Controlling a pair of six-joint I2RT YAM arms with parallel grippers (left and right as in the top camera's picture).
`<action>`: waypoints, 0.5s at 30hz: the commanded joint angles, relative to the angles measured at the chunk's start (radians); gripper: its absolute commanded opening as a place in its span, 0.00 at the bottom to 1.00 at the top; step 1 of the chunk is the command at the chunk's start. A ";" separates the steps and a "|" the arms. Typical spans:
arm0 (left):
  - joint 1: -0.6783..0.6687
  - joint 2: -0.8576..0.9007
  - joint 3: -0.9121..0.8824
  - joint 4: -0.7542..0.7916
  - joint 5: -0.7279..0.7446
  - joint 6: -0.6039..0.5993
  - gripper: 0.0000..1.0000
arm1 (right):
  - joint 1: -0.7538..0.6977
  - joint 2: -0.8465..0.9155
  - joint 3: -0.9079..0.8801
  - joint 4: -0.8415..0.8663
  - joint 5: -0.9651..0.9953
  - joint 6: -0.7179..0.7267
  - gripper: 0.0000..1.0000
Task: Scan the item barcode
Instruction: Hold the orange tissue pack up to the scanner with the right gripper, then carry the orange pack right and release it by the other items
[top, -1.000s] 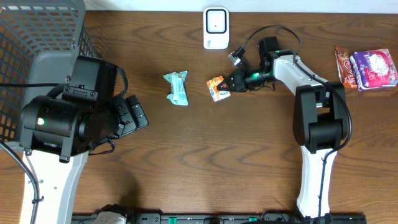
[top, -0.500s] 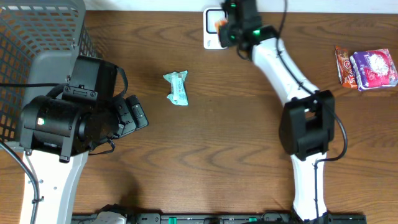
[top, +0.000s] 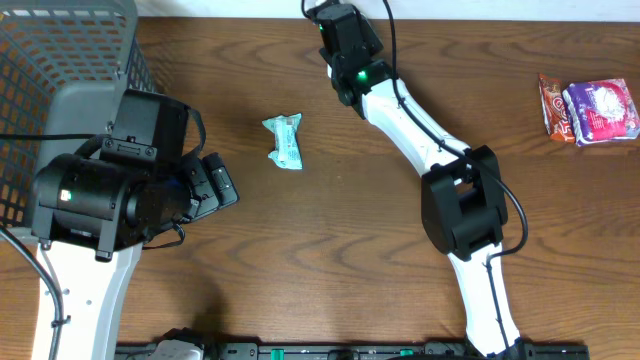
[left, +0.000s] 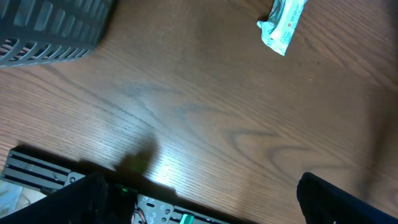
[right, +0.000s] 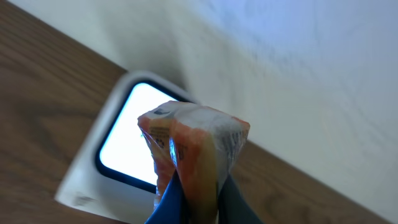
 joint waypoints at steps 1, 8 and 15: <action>0.004 0.003 0.001 -0.002 -0.012 -0.006 0.98 | -0.023 0.005 -0.007 -0.005 0.046 0.059 0.01; 0.004 0.003 0.001 -0.002 -0.012 -0.006 0.98 | -0.095 -0.001 -0.006 -0.024 0.413 0.299 0.01; 0.004 0.003 0.001 -0.002 -0.012 -0.006 0.98 | -0.261 -0.008 -0.006 -0.243 0.491 0.380 0.01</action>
